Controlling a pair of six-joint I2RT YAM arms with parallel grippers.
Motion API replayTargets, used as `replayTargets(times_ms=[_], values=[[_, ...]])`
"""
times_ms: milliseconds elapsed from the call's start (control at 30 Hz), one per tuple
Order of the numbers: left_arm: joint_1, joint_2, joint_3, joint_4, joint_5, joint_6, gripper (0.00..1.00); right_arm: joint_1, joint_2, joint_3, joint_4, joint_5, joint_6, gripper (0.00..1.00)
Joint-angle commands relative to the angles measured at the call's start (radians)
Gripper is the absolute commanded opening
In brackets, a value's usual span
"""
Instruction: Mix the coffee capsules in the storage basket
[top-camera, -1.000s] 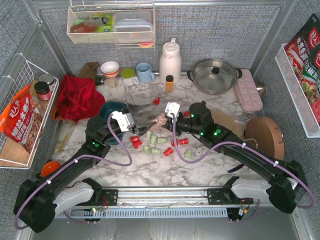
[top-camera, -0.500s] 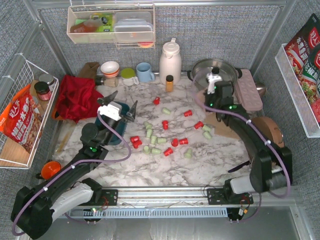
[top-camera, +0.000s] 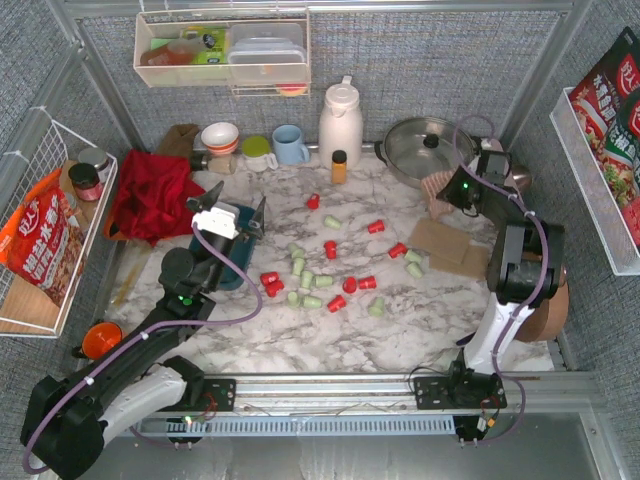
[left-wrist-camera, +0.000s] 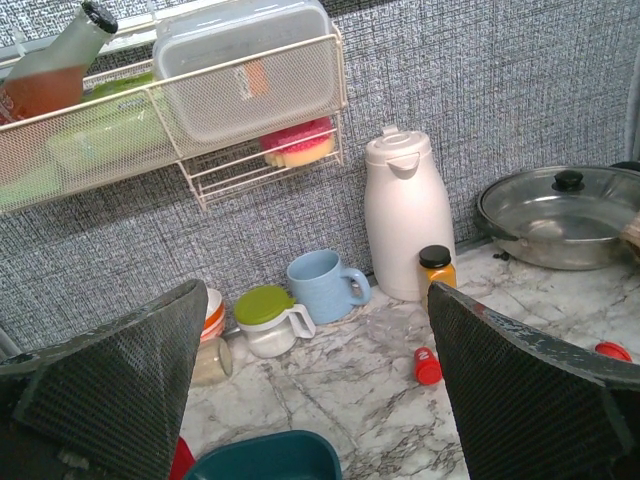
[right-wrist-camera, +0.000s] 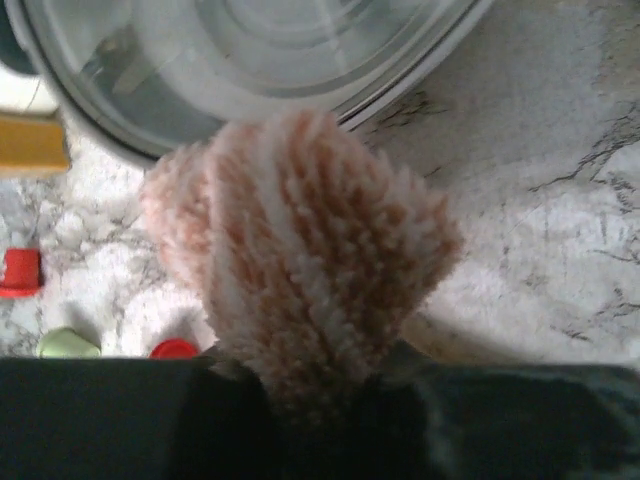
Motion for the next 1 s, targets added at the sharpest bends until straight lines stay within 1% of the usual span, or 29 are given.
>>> replayTargets(times_ms=[0, 100, 200, 267, 300, 333, 433, 600, 767, 967], values=[[0.001, -0.003, 0.0, 0.031, -0.001, 0.011, 0.99, -0.038, 0.063, 0.054, 0.034, -0.021, 0.082, 0.31], [0.002, 0.0, -0.001, 0.032, 0.0, 0.01, 0.99, -0.043, 0.073, 0.079, 0.007, 0.075, 0.034, 0.49], [0.001, 0.008, -0.001, 0.032, 0.002, 0.008, 0.99, -0.042, 0.064, 0.088, -0.006, 0.187, -0.019, 0.7], [0.001, 0.015, -0.001, 0.032, 0.004, 0.007, 0.99, -0.043, 0.062, 0.114, -0.047, 0.242, -0.056, 0.8], [0.002, 0.018, -0.001, 0.032, 0.006, 0.006, 0.99, -0.041, 0.058, 0.129, -0.066, 0.263, -0.075, 0.95], [0.002, 0.021, -0.002, 0.032, 0.008, 0.006, 0.99, -0.038, 0.053, 0.14, -0.085, 0.288, -0.091, 0.99], [0.001, 0.026, -0.001, 0.032, 0.01, 0.005, 0.99, -0.02, 0.028, 0.168, -0.142, 0.403, -0.165, 0.99], [0.001, 0.027, -0.001, 0.032, 0.006, 0.005, 0.99, 0.038, -0.047, 0.172, -0.173, 0.592, -0.255, 0.99], [0.002, 0.021, -0.001, 0.032, 0.004, 0.004, 0.99, 0.113, -0.118, 0.146, -0.142, 0.764, -0.376, 0.99], [0.0, 0.009, -0.001, 0.032, 0.006, 0.013, 0.99, 0.23, -0.221, 0.111, -0.101, 0.892, -0.491, 0.99]])
